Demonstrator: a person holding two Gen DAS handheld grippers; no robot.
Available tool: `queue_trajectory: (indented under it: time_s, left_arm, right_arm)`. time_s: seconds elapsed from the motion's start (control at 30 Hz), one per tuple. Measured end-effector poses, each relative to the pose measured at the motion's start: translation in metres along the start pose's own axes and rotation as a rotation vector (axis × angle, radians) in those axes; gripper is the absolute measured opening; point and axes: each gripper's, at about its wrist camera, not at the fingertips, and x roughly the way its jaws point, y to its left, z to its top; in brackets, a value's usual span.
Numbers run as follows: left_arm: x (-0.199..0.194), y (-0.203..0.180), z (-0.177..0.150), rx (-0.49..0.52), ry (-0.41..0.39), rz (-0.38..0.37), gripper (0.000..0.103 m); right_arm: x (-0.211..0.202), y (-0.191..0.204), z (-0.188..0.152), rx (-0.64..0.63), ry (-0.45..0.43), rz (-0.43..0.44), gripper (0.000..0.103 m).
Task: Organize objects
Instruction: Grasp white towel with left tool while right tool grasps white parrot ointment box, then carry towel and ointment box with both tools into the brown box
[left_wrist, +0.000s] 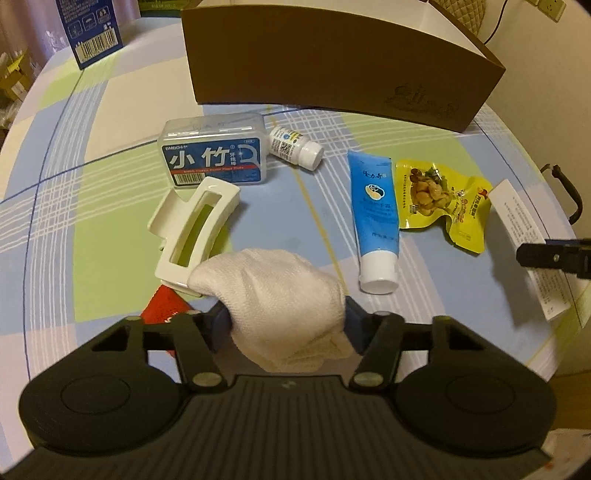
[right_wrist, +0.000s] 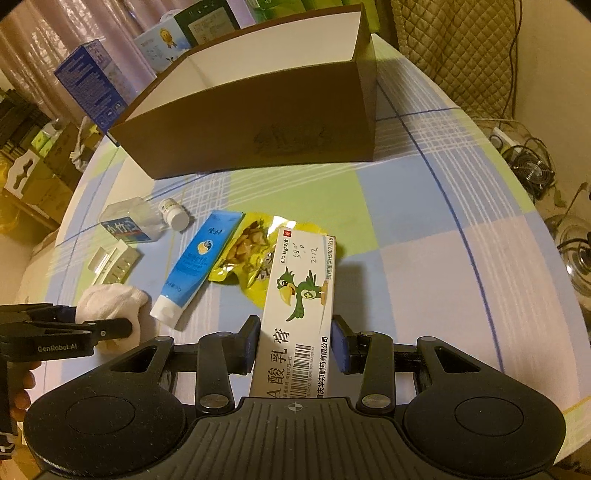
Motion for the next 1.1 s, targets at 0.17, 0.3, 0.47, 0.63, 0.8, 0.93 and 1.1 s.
queue_trajectory:
  time_s: [0.17,0.3,0.47,0.63,0.8,0.93,1.1]
  left_arm:
    - [-0.004,-0.006,-0.001,-0.011,-0.007,0.022,0.046]
    - [-0.014,-0.012,-0.002,-0.021,-0.028,0.024,0.044]
    - [-0.031,-0.023,0.002,-0.033,-0.074,0.035,0.044]
    - [-0.047,-0.034,0.010,-0.045,-0.124,0.049,0.044]
    - [-0.061,-0.044,0.019,-0.044,-0.168,0.056,0.044]
    - [-0.068,-0.048,0.027,-0.037,-0.189,0.059,0.044]
    - [-0.076,-0.050,0.040,-0.018,-0.217,0.058,0.044]
  right_arm:
    - [-0.003,-0.009,0.006,-0.024,-0.003,0.018,0.037]
    - [-0.005,-0.014,0.011,-0.044,-0.006,0.036,0.037]
    - [-0.009,-0.016,0.018,-0.080,-0.010,0.056,0.037]
    - [-0.017,-0.016,0.024,-0.112,-0.025,0.082,0.037]
    - [-0.024,-0.018,0.031,-0.124,-0.042,0.106,0.037]
    - [-0.028,-0.018,0.034,-0.123,-0.046,0.120,0.037]
    - [-0.029,-0.014,0.040,-0.114,-0.054,0.128,0.037]
